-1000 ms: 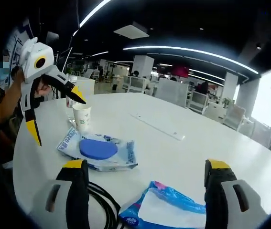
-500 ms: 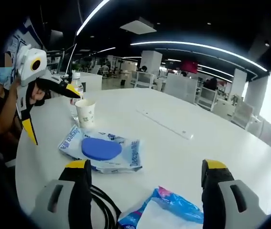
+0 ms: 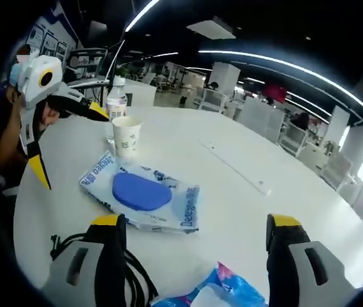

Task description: Arrange the tabletop items into an orderly group along one side of the table until the central work area is clear of visible clutter.

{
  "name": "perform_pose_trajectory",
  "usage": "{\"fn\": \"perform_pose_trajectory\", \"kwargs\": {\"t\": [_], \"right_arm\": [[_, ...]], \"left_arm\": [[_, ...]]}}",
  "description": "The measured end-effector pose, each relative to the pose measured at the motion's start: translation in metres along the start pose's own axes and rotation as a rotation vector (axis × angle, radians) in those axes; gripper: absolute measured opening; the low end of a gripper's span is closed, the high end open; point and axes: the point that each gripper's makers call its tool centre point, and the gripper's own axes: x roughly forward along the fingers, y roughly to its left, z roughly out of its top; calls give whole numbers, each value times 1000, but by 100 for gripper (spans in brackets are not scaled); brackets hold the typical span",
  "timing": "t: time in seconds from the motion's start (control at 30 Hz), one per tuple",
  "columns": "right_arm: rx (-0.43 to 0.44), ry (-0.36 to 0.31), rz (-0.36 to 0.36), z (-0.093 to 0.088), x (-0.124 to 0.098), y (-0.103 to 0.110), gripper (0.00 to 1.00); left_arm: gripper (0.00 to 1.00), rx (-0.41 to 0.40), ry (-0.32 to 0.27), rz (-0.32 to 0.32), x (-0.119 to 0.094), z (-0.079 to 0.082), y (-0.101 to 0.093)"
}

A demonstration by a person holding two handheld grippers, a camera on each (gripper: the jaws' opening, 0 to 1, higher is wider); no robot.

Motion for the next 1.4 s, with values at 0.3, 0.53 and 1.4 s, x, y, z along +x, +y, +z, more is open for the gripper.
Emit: {"fn": "perform_pose_trajectory", "kwargs": {"t": [0.3, 0.53, 1.4], "right_arm": [[-60, 26, 35, -3, 7, 5, 83], [-123, 40, 84, -2, 10, 7, 83], [-304, 130, 210, -22, 35, 22, 57]], "left_arm": [[97, -47, -6, 16, -1, -9, -1], [94, -67, -28, 54, 3, -7, -3], [80, -219, 1, 3, 25, -40, -27]]}}
